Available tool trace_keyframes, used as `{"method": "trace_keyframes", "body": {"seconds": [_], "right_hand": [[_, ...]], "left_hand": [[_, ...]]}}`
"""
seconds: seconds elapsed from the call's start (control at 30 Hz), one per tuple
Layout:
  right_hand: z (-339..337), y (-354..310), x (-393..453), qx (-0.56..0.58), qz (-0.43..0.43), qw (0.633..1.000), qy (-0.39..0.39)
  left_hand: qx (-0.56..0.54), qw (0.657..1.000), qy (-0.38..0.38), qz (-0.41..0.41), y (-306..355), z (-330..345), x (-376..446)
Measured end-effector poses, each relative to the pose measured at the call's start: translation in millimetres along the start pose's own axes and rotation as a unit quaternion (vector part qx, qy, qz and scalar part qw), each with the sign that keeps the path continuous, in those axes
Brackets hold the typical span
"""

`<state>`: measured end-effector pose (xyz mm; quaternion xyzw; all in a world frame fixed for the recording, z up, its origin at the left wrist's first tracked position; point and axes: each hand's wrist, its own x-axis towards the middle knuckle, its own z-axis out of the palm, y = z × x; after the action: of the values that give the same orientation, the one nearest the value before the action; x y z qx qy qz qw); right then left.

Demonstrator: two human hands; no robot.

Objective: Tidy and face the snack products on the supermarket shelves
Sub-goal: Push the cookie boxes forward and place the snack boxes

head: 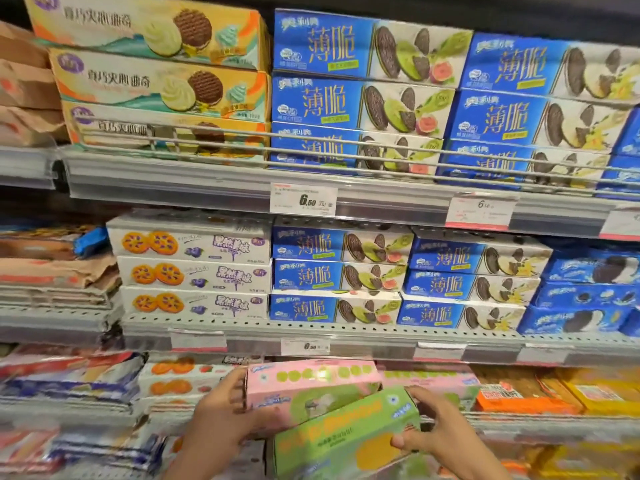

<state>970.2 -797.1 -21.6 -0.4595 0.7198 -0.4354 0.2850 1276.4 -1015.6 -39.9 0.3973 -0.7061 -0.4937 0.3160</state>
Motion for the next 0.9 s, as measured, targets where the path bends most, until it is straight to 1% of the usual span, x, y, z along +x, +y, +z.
{"method": "trace_keyframes", "body": {"seconds": [0.07,0.17,0.27,0.4,0.53,0.7,0.83,0.9], "right_hand": [[-7.8,7.3,-8.5,0.017,0.012,1.0,0.0],[-22.2,21.3,-19.7,0.058,0.034,0.998,-0.002],[-31.7,34.9,-27.6,0.073,0.046,0.996,0.018],[-38.2,49.8,-34.0,0.089,0.051,0.994,0.038],[-39.9,56.1,-39.1,0.106,0.06,0.989,0.087],[-35.1,51.7,-37.6,0.133,0.062,0.979,0.14],[-24.0,43.9,-32.4,0.131,0.058,0.973,0.183],[-17.4,39.3,-29.9,0.135,0.048,0.971,0.193]], "left_hand": [[0.021,1.0,-0.005,0.01,-4.2,-15.1,-11.1],[0.036,0.998,-0.035,-0.027,-16.3,-34.4,-24.7],[0.039,0.996,-0.051,-0.063,-32.3,-43.9,-39.3],[0.051,0.995,-0.035,-0.073,-45.7,-48.3,-56.7],[0.07,0.992,-0.045,-0.094,-51.1,-59.5,-63.8],[0.12,0.987,-0.082,-0.073,-42.3,-62.8,-62.6],[0.128,0.982,-0.131,-0.039,-26.2,-41.3,-58.8],[0.126,0.981,-0.149,-0.002,-18.5,-26.3,-55.0]]}}
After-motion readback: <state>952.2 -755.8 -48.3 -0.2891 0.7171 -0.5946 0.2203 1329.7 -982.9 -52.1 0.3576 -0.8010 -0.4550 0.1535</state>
